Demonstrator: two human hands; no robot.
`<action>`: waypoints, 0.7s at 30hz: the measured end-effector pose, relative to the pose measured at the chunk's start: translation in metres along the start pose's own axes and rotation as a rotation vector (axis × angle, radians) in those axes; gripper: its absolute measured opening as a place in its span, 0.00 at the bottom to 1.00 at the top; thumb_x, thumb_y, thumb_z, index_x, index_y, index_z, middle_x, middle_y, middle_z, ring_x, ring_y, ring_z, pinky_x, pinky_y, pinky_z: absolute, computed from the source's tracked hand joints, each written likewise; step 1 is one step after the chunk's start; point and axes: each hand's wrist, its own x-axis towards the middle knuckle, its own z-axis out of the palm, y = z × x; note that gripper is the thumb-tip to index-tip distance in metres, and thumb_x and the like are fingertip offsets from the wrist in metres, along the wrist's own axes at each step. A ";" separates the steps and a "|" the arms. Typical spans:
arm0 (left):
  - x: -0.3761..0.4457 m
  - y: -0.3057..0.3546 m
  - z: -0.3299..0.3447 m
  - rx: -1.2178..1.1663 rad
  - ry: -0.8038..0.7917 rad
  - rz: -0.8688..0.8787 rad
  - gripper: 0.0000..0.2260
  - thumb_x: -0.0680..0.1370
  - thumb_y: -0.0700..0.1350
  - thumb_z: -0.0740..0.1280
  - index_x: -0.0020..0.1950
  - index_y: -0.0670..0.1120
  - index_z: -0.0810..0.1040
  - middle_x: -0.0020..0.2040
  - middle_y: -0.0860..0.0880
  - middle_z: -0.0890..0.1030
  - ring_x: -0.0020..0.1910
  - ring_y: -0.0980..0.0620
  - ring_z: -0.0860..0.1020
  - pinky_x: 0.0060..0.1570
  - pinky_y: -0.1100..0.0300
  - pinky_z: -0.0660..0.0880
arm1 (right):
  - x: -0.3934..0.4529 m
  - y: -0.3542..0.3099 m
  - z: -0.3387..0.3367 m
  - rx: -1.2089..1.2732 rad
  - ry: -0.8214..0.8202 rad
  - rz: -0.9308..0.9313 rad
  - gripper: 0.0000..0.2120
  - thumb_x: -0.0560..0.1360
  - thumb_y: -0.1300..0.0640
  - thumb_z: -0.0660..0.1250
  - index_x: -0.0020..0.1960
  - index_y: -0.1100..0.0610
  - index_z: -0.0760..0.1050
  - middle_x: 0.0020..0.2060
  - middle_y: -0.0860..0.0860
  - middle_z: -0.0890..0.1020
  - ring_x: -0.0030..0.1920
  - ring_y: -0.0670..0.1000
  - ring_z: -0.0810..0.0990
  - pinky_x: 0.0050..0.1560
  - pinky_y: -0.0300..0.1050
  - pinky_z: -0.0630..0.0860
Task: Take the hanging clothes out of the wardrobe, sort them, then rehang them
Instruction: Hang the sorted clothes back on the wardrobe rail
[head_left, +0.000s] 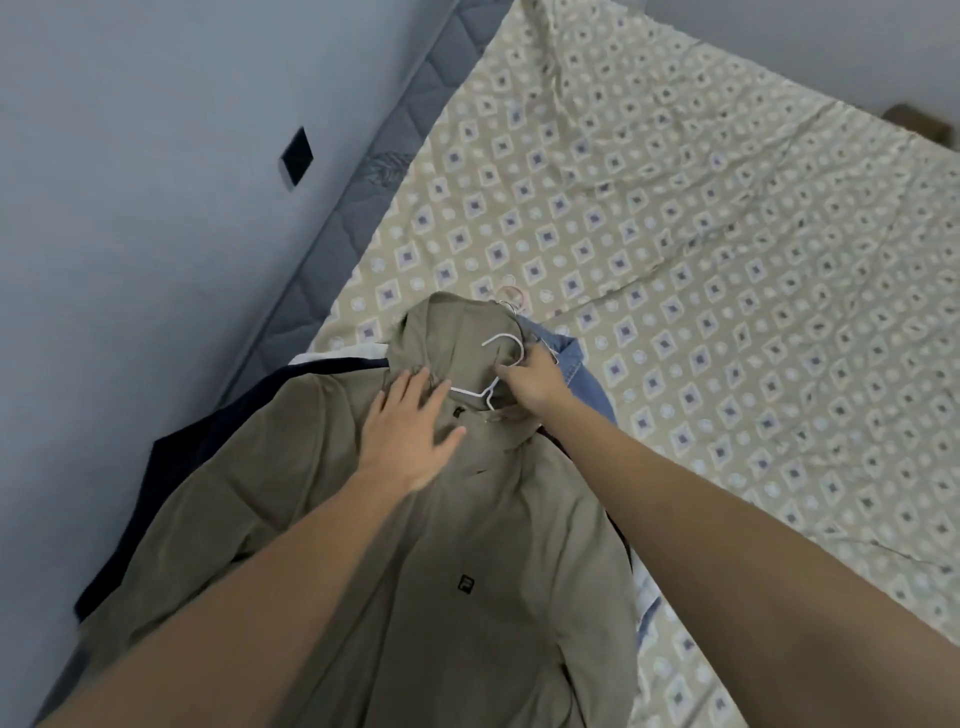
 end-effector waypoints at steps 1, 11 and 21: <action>0.001 -0.001 0.004 -0.001 -0.001 0.006 0.33 0.82 0.67 0.55 0.85 0.56 0.56 0.85 0.49 0.54 0.84 0.46 0.50 0.81 0.45 0.53 | 0.005 0.001 0.003 0.011 0.016 0.023 0.13 0.69 0.45 0.66 0.46 0.52 0.70 0.42 0.52 0.78 0.49 0.58 0.80 0.61 0.65 0.76; -0.019 0.004 -0.015 -0.081 0.052 0.008 0.34 0.81 0.69 0.51 0.85 0.57 0.55 0.85 0.48 0.54 0.84 0.46 0.47 0.81 0.42 0.55 | -0.051 -0.065 -0.024 0.288 0.136 -0.074 0.15 0.83 0.48 0.64 0.43 0.58 0.71 0.38 0.57 0.72 0.38 0.53 0.70 0.41 0.48 0.67; -0.121 0.062 -0.075 -0.331 0.322 -0.143 0.44 0.79 0.76 0.48 0.85 0.52 0.38 0.84 0.50 0.33 0.84 0.50 0.38 0.82 0.47 0.52 | -0.217 -0.164 -0.071 0.231 -0.258 -0.253 0.20 0.84 0.52 0.65 0.34 0.55 0.70 0.25 0.51 0.75 0.38 0.56 0.83 0.49 0.53 0.79</action>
